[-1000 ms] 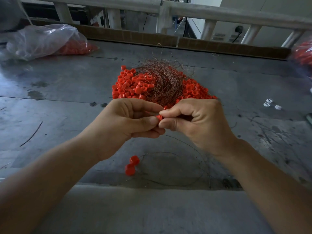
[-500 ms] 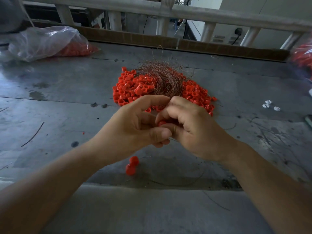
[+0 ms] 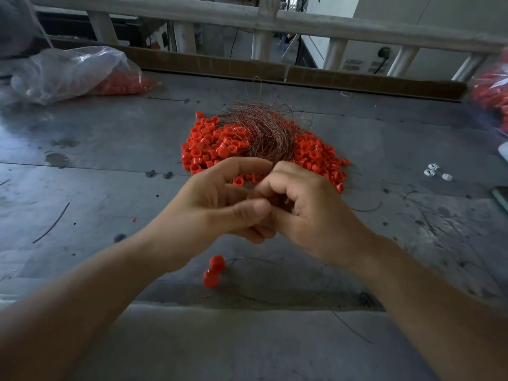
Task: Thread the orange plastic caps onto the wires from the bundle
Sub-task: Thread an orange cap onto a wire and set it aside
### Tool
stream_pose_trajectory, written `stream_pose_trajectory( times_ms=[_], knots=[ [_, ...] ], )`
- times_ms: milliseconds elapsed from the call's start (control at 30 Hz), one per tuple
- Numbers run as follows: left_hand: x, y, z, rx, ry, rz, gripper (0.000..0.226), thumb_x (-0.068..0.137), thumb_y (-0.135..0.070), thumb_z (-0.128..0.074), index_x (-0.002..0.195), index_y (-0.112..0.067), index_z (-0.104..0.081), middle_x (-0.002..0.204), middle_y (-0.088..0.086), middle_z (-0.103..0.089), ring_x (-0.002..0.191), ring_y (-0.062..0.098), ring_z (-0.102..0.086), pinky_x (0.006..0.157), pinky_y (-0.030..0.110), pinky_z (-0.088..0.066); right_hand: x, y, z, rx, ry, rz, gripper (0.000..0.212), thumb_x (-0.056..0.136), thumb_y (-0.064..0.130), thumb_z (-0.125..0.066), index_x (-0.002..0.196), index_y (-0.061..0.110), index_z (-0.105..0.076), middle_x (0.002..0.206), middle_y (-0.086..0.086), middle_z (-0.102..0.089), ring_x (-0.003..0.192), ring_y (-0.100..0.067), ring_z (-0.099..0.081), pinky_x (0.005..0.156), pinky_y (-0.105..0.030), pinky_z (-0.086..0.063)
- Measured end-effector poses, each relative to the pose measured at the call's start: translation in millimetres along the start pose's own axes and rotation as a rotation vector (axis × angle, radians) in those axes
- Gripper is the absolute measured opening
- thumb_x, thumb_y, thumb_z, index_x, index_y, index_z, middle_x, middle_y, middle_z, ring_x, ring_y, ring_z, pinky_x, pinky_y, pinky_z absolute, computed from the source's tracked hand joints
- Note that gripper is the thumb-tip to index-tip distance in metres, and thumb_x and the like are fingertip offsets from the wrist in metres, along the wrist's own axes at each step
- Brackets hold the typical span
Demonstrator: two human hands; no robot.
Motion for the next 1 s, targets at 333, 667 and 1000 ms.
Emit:
stream_pose_trajectory(
  times_ms=[333, 667, 1000],
  knots=[
    [6.8, -1.8, 17.7, -0.257, -0.056, 0.002, 0.031, 0.060, -0.016, -0.070, 0.091, -0.016, -0.071, 0.077, 0.009, -0.071, 0.062, 0.015, -0.065, 0.051, 0.022, -0.052, 2.6, -14.7, 16.3, 0.011, 0.013, -0.108, 0.015, 0.078, 0.023, -0.067, 0.091, 0.019, -0.068, 0.080, 0.019, -0.061, 0.076, 0.006, -0.058, 0.066, -0.007, -0.042],
    [5.7, 1.8, 26.6, -0.064, -0.095, 0.107, 0.025, 0.061, 0.006, -0.051, 0.059, -0.009, -0.071, 0.064, 0.008, -0.066, 0.056, 0.015, -0.065, 0.049, 0.019, -0.051, -0.5, -19.5, 24.9, -0.092, 0.099, -0.177, 0.017, 0.080, 0.017, -0.067, 0.073, 0.032, -0.062, 0.073, 0.016, -0.063, 0.075, 0.000, -0.059, 0.067, -0.010, -0.045],
    [4.8, 12.9, 23.6, 0.669, 0.004, 0.145, 0.022, 0.065, -0.004, -0.076, 0.057, -0.023, -0.068, 0.060, -0.010, -0.067, 0.050, -0.003, -0.059, 0.050, 0.009, -0.045, -11.1, -36.3, -2.8, -0.175, 0.446, -0.274, 0.008, 0.079, 0.021, -0.070, 0.080, 0.028, -0.067, 0.073, 0.019, -0.063, 0.077, 0.010, -0.057, 0.068, -0.004, -0.043]
  ],
)
Point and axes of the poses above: each hand's wrist, its own x-axis towards the middle knuckle, its own z-axis out of the back of the hand, y = z × x, the point moved 8 cm from there along x, towards the middle knuckle
